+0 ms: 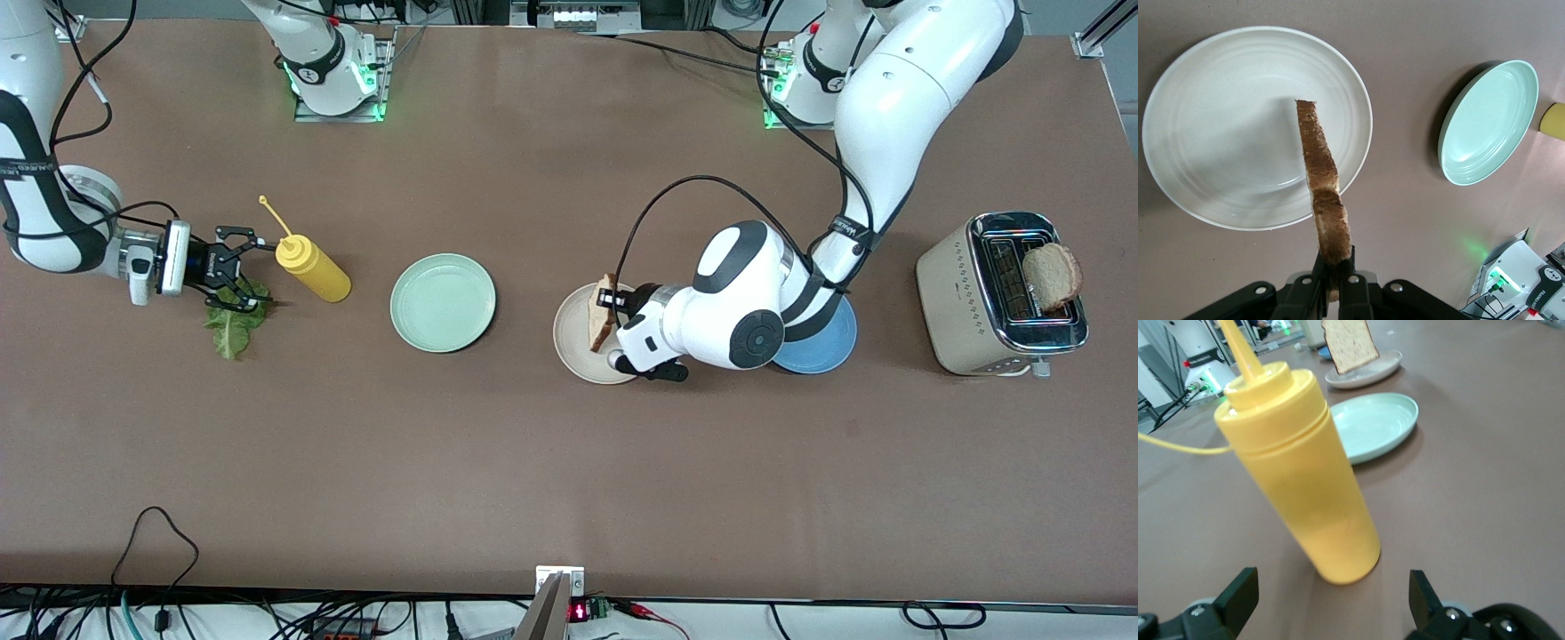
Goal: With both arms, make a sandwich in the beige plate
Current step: 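Lay the bread on the beige plate while the right gripper grasps the bottle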
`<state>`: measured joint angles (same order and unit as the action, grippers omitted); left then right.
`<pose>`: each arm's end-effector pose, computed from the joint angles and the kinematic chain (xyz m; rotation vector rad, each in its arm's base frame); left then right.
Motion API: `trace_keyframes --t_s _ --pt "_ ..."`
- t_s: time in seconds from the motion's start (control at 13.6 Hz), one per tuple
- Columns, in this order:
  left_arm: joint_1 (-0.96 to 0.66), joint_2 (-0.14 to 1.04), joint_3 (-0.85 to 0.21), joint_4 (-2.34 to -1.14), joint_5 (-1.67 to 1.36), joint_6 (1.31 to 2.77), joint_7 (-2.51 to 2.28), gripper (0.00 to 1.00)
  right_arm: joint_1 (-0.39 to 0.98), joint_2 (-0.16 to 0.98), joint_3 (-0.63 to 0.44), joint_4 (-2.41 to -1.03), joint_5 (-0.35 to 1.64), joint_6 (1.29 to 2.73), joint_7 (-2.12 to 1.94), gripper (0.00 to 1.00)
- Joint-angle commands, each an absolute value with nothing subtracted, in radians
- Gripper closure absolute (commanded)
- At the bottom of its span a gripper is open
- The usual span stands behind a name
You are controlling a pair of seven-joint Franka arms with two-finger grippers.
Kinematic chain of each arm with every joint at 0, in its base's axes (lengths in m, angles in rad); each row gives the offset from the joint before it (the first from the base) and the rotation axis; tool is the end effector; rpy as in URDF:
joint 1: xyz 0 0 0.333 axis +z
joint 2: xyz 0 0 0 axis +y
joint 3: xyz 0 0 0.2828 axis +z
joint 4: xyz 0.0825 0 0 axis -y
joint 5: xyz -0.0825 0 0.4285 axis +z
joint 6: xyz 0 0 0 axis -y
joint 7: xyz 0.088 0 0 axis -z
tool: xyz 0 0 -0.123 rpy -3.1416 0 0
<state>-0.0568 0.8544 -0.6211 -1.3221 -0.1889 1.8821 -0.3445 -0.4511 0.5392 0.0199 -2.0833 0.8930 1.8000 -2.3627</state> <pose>0.6118 -0.4082 0.2328 2.5853 -0.1552 -0.5961 0.4895 -0.1383 0.0733 -1.7088 -1.3352 -0.7109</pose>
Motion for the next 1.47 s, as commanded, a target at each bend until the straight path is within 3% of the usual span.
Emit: trace_keyframes --t_s 0.0,0.88,1.1,1.17,1.32,1.39 --pt "-0.071 0.888 -0.623 -1.281 -0.212 1.888 -0.313 1.00 -0.456 0.586 0.038 -2.052 0.940 1.741 -2.440 0.00" --pt "-0.068 0.943 -0.614 -1.282 -0.210 1.948 -0.255 0.99 -0.384 0.620 0.055 -2.048 1.034 1.721 -2.499 0.00" --pt "-0.043 0.951 -0.598 -1.290 -0.209 1.947 -0.201 0.95 -0.374 0.632 0.055 -2.043 1.039 1.724 -2.499 0.01" --pt "-0.038 0.951 -0.591 -1.290 -0.209 1.948 -0.199 0.95 -0.374 0.634 0.055 -2.043 1.039 1.724 -2.499 0.15" --pt "-0.038 0.951 -0.574 -1.290 -0.201 1.947 -0.193 0.94 -0.373 0.634 0.054 -2.028 1.035 1.724 -2.502 0.66" --pt "-0.038 0.954 -0.568 -1.292 -0.201 1.947 -0.177 0.93 -0.368 0.634 0.055 -2.023 1.034 1.724 -2.502 0.80"
